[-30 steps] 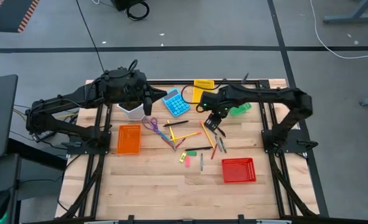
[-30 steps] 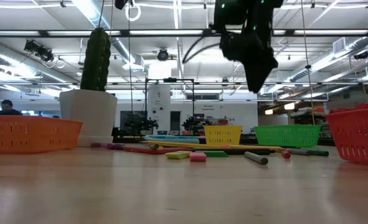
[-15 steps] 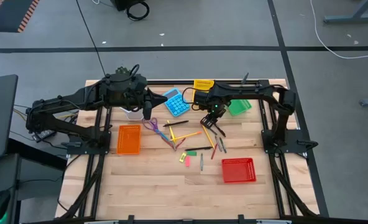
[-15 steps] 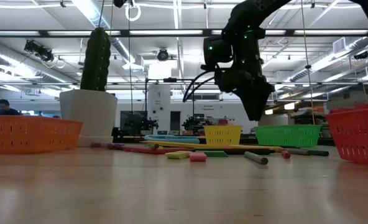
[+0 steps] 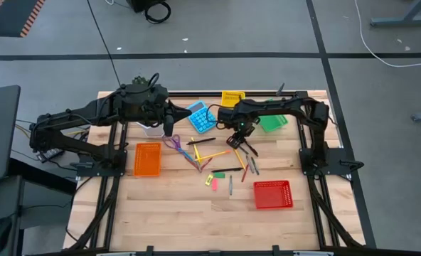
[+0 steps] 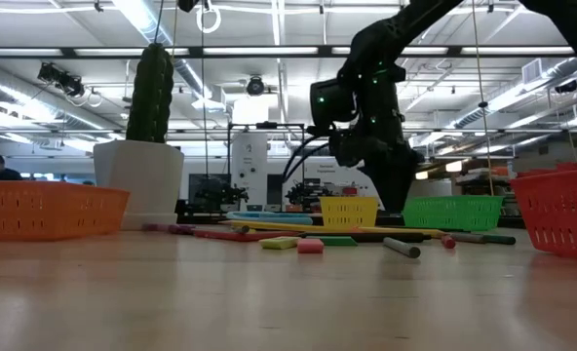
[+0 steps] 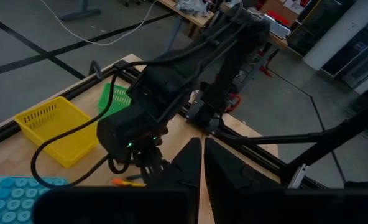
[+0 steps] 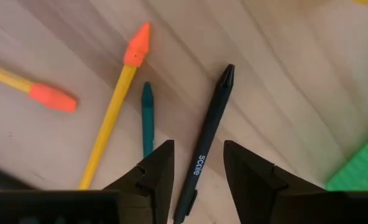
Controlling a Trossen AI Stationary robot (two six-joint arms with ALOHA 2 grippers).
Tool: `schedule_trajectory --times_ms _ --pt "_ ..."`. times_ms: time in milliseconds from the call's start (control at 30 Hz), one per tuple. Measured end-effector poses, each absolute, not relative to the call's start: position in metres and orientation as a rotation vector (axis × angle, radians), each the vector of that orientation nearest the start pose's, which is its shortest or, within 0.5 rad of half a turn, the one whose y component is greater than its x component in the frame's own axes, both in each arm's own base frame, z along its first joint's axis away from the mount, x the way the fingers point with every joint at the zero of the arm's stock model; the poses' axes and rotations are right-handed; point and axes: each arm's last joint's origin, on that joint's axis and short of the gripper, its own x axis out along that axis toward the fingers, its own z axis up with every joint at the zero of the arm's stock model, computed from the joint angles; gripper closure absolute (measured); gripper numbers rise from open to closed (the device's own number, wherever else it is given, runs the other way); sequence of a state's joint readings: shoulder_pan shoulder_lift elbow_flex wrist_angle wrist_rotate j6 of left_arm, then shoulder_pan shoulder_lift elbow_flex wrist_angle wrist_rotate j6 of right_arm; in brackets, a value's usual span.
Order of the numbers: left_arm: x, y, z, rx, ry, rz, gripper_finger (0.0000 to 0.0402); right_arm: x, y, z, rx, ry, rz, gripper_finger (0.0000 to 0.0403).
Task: Sort crayons/erasers/pens/pencils in bins
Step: Put the top right black pen into the green bin
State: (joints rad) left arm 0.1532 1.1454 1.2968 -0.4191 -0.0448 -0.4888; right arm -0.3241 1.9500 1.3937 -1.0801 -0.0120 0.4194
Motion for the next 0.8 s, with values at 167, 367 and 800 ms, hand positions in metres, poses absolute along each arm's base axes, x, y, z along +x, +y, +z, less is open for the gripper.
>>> schedule_trajectory --times_ms 167,367,800 --pt "0.234 0.038 0.415 -0.499 0.215 0.259 0.0383 0.327 -0.110 0.159 0.583 1.605 -0.597 0.0258" --pt "0.234 0.037 0.414 -0.499 0.219 0.260 0.0379 0.309 -0.103 0.142 0.607 1.661 -0.604 0.0258" --pt "0.234 0.038 0.414 -0.498 0.220 0.262 0.0382 0.300 -0.091 0.143 0.620 1.594 -0.633 0.0277"
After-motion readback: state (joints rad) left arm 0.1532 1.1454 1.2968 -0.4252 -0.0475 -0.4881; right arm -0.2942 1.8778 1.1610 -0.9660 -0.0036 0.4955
